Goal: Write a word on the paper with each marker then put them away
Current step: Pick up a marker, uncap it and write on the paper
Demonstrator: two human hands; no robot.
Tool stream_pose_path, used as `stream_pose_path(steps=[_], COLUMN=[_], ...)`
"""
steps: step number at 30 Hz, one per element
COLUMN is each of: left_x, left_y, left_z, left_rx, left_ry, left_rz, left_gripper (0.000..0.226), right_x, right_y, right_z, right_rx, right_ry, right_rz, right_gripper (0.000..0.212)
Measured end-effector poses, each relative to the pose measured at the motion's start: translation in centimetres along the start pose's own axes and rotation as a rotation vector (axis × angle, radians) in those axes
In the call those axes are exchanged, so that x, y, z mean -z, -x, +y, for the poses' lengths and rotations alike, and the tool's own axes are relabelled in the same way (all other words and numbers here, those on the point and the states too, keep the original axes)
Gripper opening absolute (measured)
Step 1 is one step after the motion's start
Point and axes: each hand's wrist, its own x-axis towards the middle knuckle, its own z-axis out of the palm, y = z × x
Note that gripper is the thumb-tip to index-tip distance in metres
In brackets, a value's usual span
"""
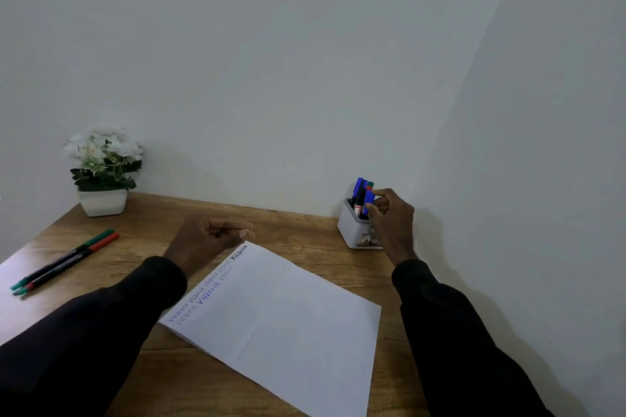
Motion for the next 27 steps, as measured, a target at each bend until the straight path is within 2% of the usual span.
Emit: stream_pose_path(steps=[4, 9, 12, 14, 16, 20, 23, 27], left_x=[0.4, 0.9, 1.7, 2.5, 3.5, 6.2, 8.7, 12.3], left_y=[0.2, 0.7, 1.3, 1.7, 2.2, 3.6, 4.7, 6.6], left_z=[-0.2, -0.1, 0.0, 0.0, 0.0, 0.2, 0.1, -0.1], left_rx=[0.013, 0.011, 0.011, 0.023, 0.042, 0.063, 0.054, 0.009], left_ry=[0.021, 0.032, 0.034, 0.035, 0.039, 0.022, -0.015, -0.047], left_rz=[-0.006, 0.014, 0.018, 0.012, 0.007, 0.029, 0.078, 0.157], left_gripper=[0.022, 0.022, 0.021, 0.021, 0.022, 0.020, 0.020, 0.020], right_x=[0.1, 0.8, 0.4, -0.2, -1.0, -3.8, -6.1, -9.5], right_y=[0.3, 0.8, 1.3, 2.1, 3.4, 6.5, 8.4, 10.1], right_z=[0.1, -0.7, -1.5, -2.7, -4.4, -8.5, -11.6, -15.7], right_rx=[-0.018, -0.008, 0.026, 0.024, 0.030, 0.073, 0.084, 0.176], right_ry=[0.005, -0.002, -0.015, -0.067, -0.137, -0.284, -0.357, -0.417], right_rz=[0.006, 0.091, 0.143, 0.111, 0.027, -0.238, -0.429, -0.580], right_gripper=[0.023, 0.033, 0.021, 0.013, 0.007, 0.018, 0.013, 0.014])
